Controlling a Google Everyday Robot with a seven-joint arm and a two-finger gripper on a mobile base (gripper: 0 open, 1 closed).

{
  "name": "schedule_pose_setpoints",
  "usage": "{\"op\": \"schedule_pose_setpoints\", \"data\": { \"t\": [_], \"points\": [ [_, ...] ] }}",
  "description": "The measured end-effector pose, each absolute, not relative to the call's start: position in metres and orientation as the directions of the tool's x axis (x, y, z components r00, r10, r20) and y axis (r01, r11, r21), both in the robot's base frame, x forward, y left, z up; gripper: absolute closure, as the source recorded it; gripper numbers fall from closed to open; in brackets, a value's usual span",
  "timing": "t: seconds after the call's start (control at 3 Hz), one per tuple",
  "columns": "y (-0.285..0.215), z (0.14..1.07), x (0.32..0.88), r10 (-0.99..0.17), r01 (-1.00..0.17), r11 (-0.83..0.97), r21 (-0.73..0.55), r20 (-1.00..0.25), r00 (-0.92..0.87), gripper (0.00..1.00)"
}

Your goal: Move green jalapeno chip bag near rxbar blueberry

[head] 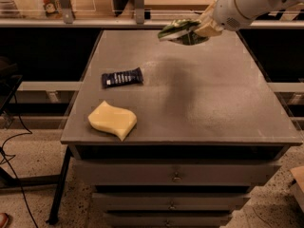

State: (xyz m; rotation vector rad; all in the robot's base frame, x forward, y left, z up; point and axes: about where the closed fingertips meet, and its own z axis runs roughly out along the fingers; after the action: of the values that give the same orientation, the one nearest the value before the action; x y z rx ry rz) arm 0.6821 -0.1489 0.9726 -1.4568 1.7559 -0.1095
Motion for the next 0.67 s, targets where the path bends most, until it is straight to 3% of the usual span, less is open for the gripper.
{"op": "schedule_pose_setpoints", "data": {
  "t": [0.33,0.67],
  "points": [
    [-0.118,0.979,0.69,-0.824,-0.789,0.289,-0.541,-0.56,0.082,0.83],
    [-0.099,0.979,0.69,-0.783,-0.807,0.262,-0.529,-0.605,0.142,0.59]
  ]
}}
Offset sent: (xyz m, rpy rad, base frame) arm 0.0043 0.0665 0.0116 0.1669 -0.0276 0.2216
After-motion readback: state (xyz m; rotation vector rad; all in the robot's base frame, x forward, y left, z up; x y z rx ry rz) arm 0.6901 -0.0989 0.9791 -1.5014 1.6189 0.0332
